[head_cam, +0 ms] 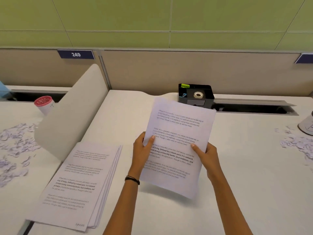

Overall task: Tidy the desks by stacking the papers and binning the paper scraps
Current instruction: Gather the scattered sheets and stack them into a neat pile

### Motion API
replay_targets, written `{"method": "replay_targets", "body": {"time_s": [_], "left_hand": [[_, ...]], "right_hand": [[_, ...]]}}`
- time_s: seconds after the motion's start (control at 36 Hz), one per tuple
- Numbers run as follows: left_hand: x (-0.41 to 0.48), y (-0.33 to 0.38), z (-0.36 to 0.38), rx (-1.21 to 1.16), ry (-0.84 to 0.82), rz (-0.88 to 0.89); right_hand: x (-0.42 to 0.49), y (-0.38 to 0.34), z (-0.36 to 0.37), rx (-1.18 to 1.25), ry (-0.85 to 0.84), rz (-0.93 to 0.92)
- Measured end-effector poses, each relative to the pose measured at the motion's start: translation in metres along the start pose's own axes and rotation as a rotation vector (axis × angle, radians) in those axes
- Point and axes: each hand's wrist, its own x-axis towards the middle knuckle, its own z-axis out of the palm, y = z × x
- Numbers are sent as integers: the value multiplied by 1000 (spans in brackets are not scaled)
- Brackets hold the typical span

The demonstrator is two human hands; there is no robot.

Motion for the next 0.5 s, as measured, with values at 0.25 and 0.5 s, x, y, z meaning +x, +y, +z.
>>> {"method": "replay_targets", "body": {"time_s": [0.25, 0.5], "left_hand": [[0, -38, -91, 271, 119, -145], [-9, -67, -178, 528, 175, -464]], "right_hand": [[-7, 30, 75, -73, -209, 191], [-19, 63, 156, -71, -385, 331]]}}
